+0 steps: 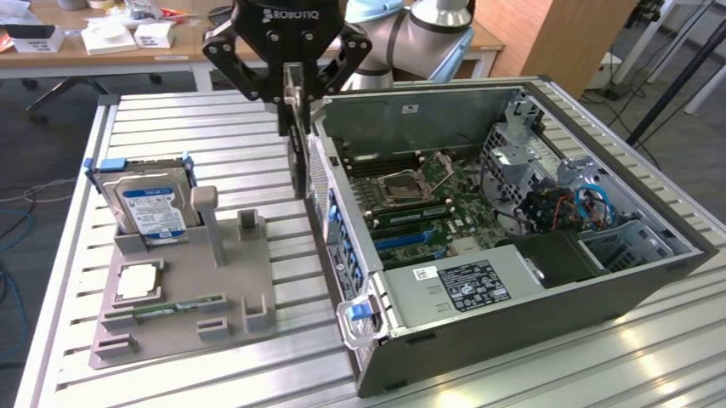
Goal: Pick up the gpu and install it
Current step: 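Pick up the gpu and move the gpu toward the slot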
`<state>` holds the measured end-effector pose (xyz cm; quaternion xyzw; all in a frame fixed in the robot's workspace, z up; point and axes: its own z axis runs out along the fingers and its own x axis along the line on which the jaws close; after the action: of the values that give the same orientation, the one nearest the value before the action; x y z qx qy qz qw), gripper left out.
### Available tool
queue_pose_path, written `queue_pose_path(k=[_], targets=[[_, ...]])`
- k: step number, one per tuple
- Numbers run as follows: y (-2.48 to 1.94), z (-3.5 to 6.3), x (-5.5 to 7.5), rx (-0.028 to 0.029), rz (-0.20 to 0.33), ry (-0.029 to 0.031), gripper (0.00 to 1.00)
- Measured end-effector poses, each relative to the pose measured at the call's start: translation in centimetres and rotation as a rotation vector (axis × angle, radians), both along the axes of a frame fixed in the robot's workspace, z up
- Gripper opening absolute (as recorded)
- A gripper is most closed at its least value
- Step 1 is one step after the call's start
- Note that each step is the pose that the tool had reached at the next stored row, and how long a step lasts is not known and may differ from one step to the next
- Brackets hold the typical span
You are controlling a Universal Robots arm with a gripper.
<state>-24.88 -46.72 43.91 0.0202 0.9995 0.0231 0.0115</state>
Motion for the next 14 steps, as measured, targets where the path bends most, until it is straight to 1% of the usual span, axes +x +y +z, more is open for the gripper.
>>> queue_pose_path(k=[9, 14], targets=[[0.00, 0.00, 2.7, 0.0002, 0.000, 0.0003, 0.26], [0.00, 0.00, 4.8, 0.0002, 0.000, 0.0010, 0.26]])
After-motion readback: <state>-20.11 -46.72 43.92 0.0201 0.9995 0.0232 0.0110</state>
